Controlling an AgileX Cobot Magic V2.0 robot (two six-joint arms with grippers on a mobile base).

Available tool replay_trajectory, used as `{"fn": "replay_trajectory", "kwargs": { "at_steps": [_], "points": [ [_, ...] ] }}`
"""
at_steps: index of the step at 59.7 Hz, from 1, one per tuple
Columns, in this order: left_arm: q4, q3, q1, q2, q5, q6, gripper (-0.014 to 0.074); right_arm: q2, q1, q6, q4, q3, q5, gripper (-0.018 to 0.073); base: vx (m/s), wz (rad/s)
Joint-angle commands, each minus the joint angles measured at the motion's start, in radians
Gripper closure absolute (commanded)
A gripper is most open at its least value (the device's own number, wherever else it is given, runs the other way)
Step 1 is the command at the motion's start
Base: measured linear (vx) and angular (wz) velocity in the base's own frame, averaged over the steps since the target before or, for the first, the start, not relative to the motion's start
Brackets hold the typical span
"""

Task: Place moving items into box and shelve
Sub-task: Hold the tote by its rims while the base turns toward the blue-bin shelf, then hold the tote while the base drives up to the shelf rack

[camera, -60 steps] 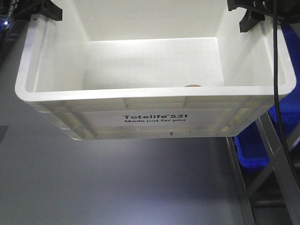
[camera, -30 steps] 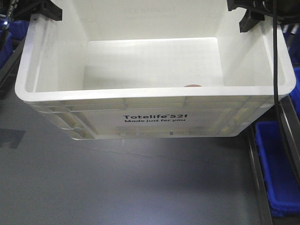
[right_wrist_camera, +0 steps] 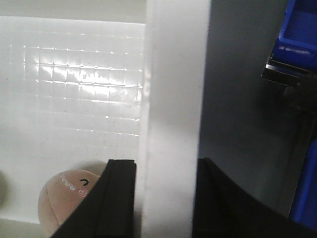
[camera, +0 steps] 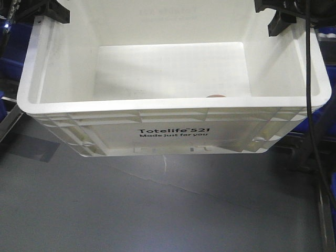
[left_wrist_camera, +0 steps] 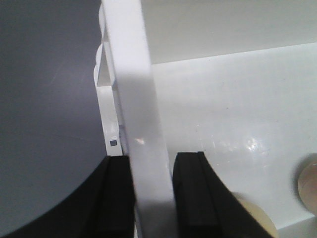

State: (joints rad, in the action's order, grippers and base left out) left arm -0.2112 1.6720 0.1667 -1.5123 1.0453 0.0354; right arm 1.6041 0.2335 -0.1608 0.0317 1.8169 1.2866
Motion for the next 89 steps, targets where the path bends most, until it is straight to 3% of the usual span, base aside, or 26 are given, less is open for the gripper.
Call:
{"fn": "replay_trajectory", "kwargs": {
  "at_steps": [1, 89],
  "points": [
    [0.032, 0.043, -0.007, 0.053, -0.119, -0.009, 0.0596, -0.058, -0.014, 0.013, 0.065, 0.042, -0.004, 0.0564, 0.14, 0.33],
    [0.032, 0.043, -0.007, 0.053, -0.119, -0.009, 0.0596, -0.058, -0.014, 0.013, 0.065, 0.042, -0.004, 0.0564, 0.09, 0.33]
  ]
}}
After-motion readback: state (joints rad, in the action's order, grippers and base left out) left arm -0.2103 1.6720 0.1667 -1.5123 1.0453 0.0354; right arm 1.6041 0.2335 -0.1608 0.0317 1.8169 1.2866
